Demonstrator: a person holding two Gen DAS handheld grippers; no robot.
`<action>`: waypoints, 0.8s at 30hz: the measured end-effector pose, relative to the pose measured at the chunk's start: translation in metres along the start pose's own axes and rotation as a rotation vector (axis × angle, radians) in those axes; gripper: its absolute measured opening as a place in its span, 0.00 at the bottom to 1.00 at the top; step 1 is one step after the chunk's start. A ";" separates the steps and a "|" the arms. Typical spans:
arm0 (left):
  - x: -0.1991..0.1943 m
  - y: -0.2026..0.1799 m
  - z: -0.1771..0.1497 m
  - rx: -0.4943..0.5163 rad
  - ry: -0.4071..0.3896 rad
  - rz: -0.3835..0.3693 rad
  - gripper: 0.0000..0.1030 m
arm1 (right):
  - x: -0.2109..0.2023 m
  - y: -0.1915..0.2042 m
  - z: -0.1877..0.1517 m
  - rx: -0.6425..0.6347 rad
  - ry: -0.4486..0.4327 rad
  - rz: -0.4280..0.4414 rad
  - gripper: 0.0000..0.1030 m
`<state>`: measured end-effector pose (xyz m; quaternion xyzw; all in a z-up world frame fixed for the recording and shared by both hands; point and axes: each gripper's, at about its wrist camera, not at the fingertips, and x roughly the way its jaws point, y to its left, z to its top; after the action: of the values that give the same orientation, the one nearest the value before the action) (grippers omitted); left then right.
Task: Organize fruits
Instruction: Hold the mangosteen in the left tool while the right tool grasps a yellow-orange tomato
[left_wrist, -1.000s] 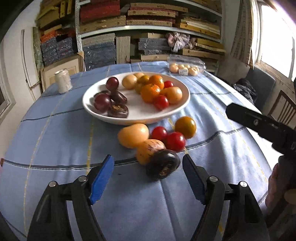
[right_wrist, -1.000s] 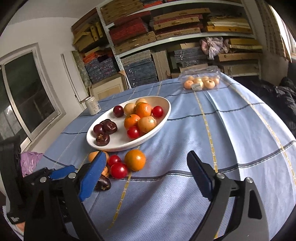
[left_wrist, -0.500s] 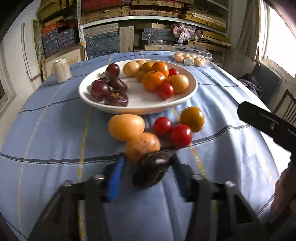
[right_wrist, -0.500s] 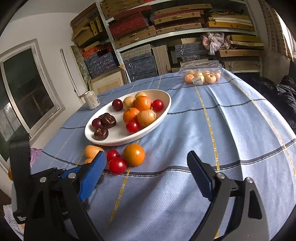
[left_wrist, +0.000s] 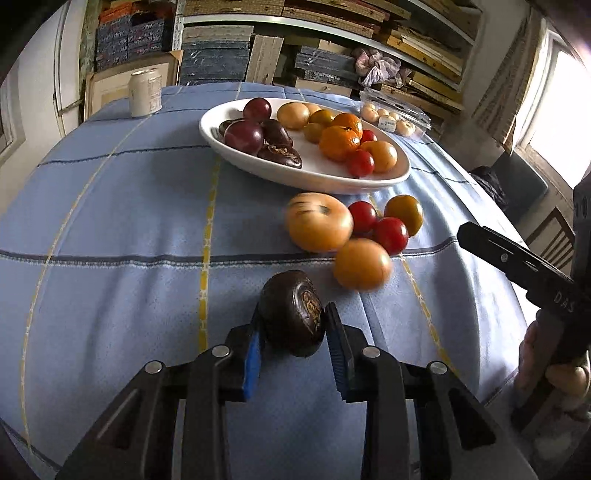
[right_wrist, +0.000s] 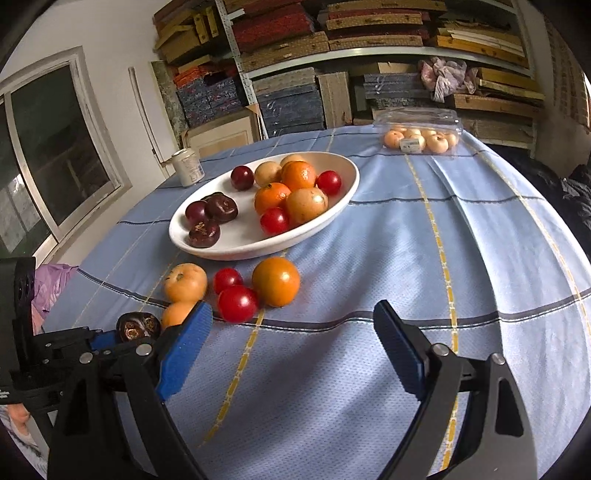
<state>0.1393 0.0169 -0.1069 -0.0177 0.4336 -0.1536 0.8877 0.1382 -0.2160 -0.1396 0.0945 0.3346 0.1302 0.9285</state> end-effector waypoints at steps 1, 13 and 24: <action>0.000 -0.001 0.000 0.006 -0.001 0.006 0.31 | 0.000 -0.001 0.000 0.006 0.002 0.001 0.84; -0.010 0.015 0.004 -0.067 -0.060 0.022 0.22 | 0.002 0.021 -0.006 -0.074 0.048 0.104 0.77; -0.008 0.020 0.005 -0.082 -0.055 0.028 0.22 | 0.023 0.086 -0.021 -0.231 0.157 0.200 0.61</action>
<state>0.1433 0.0377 -0.1011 -0.0521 0.4153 -0.1225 0.8999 0.1264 -0.1254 -0.1461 0.0096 0.3776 0.2667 0.8867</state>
